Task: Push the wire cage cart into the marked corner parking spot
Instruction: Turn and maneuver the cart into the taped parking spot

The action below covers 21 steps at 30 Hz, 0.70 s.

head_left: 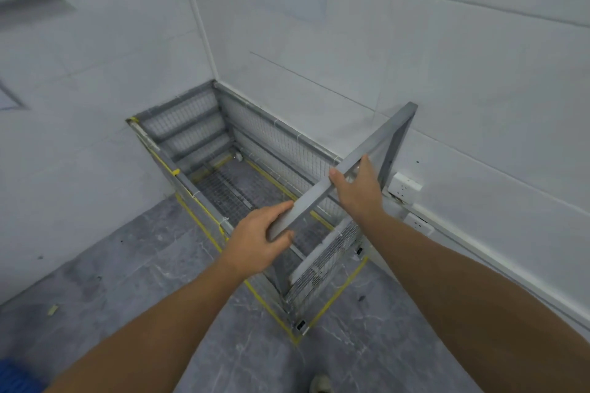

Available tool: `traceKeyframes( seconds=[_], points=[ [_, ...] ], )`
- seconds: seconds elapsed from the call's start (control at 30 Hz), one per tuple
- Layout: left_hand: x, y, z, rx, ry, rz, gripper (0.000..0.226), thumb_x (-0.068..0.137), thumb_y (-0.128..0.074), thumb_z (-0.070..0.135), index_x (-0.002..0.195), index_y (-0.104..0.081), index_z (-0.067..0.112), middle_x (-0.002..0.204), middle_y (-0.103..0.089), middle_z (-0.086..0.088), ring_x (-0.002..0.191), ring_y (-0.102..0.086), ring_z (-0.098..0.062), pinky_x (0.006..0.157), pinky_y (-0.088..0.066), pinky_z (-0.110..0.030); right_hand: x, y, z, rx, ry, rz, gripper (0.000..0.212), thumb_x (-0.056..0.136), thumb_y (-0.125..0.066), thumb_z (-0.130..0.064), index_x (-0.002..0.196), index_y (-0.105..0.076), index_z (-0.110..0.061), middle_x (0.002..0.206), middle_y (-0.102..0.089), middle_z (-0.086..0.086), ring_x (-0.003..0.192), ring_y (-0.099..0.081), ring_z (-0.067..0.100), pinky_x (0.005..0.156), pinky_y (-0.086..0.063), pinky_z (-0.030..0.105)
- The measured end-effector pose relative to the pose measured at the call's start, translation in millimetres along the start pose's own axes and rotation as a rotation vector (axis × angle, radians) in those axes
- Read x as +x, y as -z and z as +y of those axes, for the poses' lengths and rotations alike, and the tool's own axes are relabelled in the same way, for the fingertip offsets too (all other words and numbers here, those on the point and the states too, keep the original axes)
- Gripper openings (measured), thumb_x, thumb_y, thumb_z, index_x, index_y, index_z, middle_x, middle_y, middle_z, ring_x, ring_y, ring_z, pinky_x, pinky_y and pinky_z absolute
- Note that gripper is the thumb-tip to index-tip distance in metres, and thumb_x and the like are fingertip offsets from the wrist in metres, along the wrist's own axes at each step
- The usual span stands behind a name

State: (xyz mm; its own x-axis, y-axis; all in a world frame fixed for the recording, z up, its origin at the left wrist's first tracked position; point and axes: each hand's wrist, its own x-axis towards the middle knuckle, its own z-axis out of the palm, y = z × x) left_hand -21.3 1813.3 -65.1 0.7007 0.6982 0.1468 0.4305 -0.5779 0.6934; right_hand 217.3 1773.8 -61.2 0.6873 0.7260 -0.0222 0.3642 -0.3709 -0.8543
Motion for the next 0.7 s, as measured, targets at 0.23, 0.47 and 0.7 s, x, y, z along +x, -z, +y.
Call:
traceKeyframes(
  seconds=[0.23, 0.47, 0.7],
  points=[
    [25, 2, 29, 0.214, 0.008, 0.041, 0.046, 0.086, -0.054, 0.052, 0.126, -0.057, 0.03, 0.108, -0.064, 0.007, 0.092, -0.057, -0.011, 0.079, -0.05, -0.034, 10, 22, 0, -0.253, 0.249, 0.005, 0.063, 0.098, -0.047, -0.048, 0.15, -0.033, -0.014, 0.16, -0.022, 0.015, 0.148, -0.02, 0.03, 0.116, -0.026, 0.054],
    [72, -30, 57, 0.366, 0.268, 0.107, 0.045, 0.092, -0.046, 0.055, 0.126, -0.058, 0.028, 0.11, -0.067, 0.003, 0.095, -0.062, -0.019, 0.079, -0.054, -0.038, 75, 43, -3, -0.41, 0.635, -0.214, 0.038, 0.1, -0.047, -0.037, 0.122, -0.063, -0.01, 0.129, -0.057, 0.011, 0.123, -0.049, 0.03, 0.107, -0.036, 0.046],
    [87, -65, 79, 0.599, 0.393, 0.131, 0.057, 0.086, -0.035, 0.075, 0.105, -0.056, 0.026, 0.093, -0.058, 0.002, 0.087, -0.057, -0.023, 0.069, -0.051, -0.04, 142, 74, 25, -0.669, 1.057, -0.526, 0.039, 0.099, -0.036, -0.053, 0.109, -0.061, -0.024, 0.108, -0.061, -0.004, 0.11, -0.053, 0.02, 0.108, -0.025, 0.042]
  ],
)
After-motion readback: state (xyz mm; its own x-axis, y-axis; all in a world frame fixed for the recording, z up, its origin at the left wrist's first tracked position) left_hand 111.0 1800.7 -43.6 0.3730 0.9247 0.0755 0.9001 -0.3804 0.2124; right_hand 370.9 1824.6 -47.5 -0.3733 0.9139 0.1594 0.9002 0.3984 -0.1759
